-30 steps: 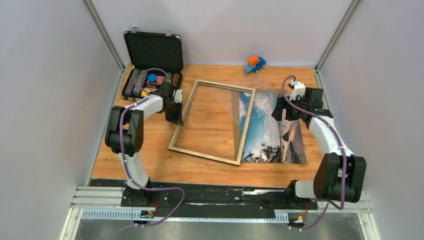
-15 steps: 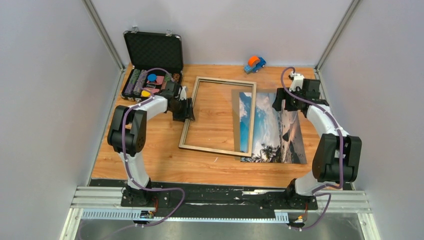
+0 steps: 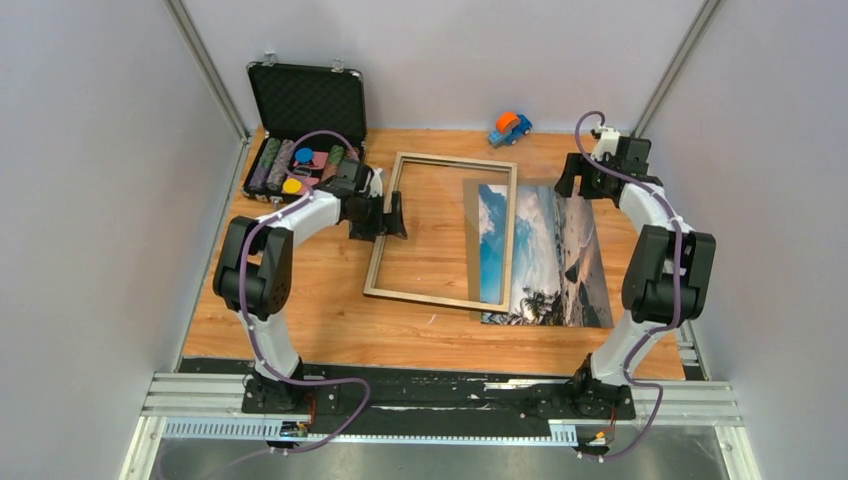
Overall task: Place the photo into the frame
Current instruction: Adjust the photo frame at the center of the board, then pick up the photo frame item at the center of the board.
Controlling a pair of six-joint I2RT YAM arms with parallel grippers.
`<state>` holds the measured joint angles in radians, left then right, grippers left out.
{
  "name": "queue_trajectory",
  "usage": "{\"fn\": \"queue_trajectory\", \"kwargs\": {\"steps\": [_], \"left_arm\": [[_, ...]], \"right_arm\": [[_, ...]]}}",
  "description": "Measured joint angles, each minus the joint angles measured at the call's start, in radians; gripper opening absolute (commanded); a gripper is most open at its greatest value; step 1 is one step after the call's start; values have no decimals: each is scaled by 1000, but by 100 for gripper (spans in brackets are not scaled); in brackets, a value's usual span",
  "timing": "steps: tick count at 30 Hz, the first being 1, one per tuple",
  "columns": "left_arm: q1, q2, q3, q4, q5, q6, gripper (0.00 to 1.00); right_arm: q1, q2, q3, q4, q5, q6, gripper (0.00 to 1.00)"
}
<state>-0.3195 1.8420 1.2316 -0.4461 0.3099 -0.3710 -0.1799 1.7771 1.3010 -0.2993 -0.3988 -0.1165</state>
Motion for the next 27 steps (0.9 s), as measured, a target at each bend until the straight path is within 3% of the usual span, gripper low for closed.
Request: {"fn": "queue_trajectory", "kwargs": {"steps": [4,9,19,27], "left_arm": [[-58,34,103,45,64,-68,100],[-126,133,209,211,151,-167,100],[-195,341,270,401,240,-318,100],[-205,423,334,512,307,-402,100]], "right_arm": [[-12,85,68,2,-32,0,80],[-22,195,163,4,-91,-1,80],[-35,400,350,5,-127,-6,79],[-41,460,412,0,-158,-9,80]]}}
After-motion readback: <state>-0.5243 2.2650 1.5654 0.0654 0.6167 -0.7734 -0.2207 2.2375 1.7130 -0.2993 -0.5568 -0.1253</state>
